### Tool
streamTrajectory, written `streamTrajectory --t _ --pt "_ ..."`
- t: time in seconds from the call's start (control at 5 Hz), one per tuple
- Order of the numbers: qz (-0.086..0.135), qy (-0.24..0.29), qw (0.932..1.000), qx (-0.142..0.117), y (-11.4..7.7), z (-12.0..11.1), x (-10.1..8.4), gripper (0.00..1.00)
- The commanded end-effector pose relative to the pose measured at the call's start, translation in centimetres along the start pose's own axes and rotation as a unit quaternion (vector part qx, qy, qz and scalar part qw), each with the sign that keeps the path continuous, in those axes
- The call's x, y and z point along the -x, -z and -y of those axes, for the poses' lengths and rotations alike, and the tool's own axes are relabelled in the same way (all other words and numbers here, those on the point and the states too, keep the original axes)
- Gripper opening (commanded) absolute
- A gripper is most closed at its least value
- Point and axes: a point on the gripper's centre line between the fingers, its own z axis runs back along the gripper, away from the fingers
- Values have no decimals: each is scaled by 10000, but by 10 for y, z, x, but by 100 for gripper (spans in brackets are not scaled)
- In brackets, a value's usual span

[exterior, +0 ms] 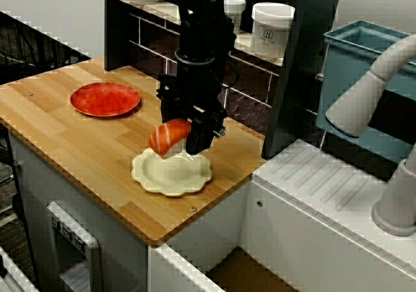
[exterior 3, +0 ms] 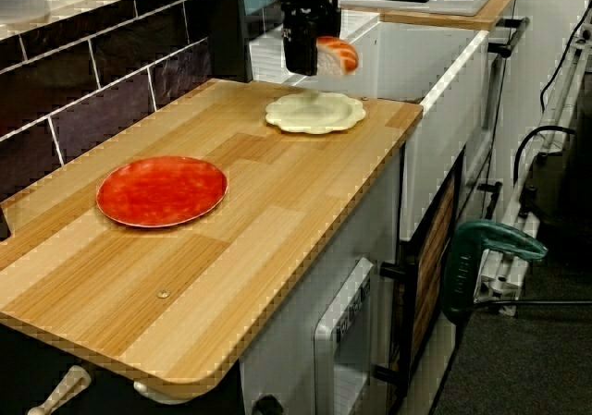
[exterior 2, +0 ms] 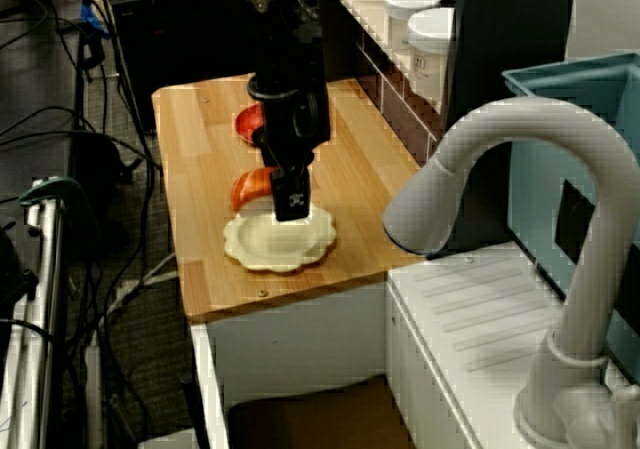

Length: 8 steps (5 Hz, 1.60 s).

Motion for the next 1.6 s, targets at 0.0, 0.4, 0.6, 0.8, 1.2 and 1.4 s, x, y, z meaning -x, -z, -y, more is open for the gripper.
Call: streamTrajectory --t 0.0,0.4,0.6,0.8,1.2,1.4 --pt "37 -12 10000 0 1 -2 10 0" --pt "-101 -89 9999 -105 13 -3 12 100" --pt "-136 -178 9997 -70 11 -9 12 100" --pt "-133 -193 9997 44 3 -17 13 100" --pt "-80 -242 9996 122 -11 -31 13 100" --pt "-57 -268 9994 210 -21 -37 17 100"
